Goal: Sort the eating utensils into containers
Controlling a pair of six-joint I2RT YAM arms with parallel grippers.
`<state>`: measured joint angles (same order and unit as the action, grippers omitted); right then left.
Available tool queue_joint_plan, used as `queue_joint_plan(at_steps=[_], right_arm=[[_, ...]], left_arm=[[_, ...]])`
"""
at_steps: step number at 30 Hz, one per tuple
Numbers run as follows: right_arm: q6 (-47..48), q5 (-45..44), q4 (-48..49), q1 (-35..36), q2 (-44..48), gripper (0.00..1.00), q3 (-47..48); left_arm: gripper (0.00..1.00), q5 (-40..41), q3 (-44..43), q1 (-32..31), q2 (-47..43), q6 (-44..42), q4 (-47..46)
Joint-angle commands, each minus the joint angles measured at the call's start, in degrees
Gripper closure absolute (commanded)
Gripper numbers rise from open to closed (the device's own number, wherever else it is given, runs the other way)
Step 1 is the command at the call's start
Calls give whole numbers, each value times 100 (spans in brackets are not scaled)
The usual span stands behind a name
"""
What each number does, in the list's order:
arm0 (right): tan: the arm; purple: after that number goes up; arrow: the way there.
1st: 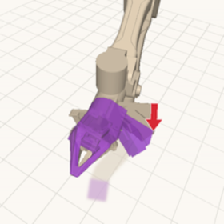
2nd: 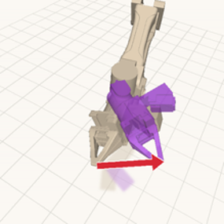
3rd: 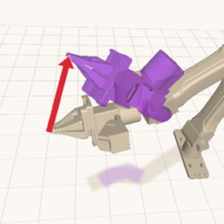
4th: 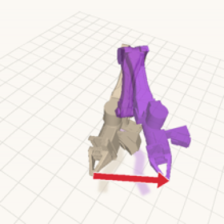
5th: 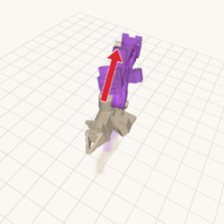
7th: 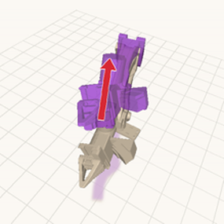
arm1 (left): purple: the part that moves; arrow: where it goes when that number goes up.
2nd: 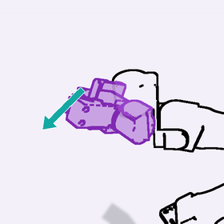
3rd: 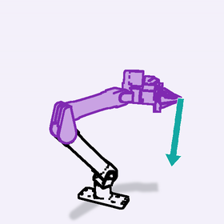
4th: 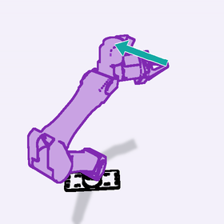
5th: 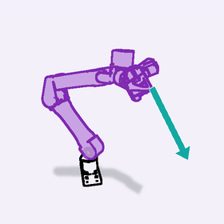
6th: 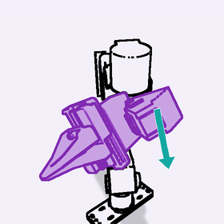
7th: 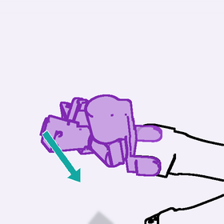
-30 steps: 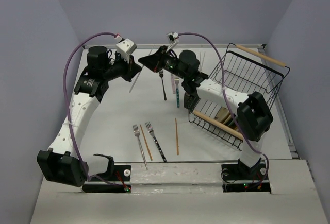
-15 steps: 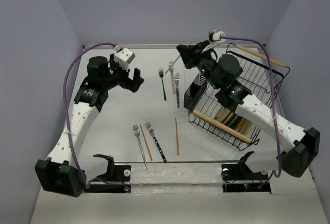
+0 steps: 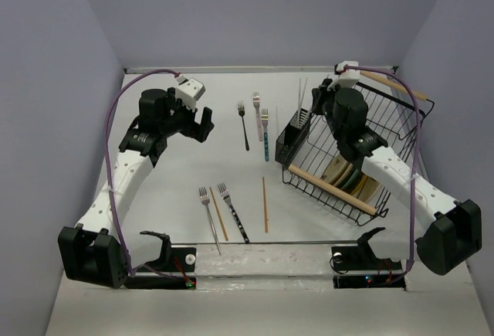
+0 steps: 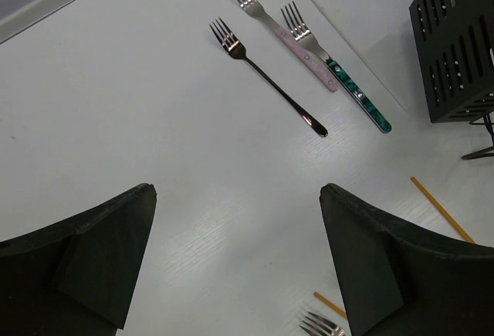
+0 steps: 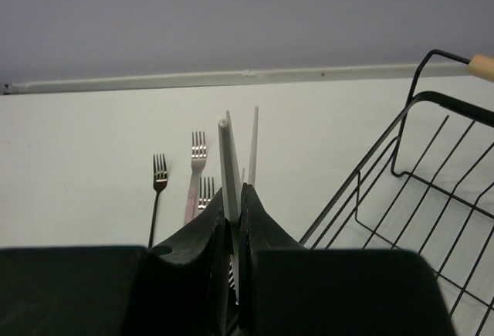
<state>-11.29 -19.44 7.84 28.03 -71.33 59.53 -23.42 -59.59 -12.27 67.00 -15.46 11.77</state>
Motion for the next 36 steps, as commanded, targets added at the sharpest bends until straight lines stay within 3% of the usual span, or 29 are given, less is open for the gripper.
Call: queue_joint_plan(at_steps=[1,16,17,21,25,30,36], right_arm=[[-75,213,157,-70,-161,100,164],[-110,713,148,-298,-1128,100,313],[-119,749,157,-298,-1172,98,331],[-224,723,130,-298,-1191,59,349],[-163,617,26,-298,-1068,47,384],[12,503,-684,-298,-690,42,760],[118,696,-1890,26,-232,45,1587]], left_arm=[[1,39,88,23,-82,-97,-324],[1,74,185,23,-12,-124,-404],[1,74,185,23,6,-124,-404],[1,100,264,23,67,-194,-368],[1,188,290,23,102,-229,-368],[1,320,352,23,50,-317,-360],[1,435,571,242,76,-352,-421]])
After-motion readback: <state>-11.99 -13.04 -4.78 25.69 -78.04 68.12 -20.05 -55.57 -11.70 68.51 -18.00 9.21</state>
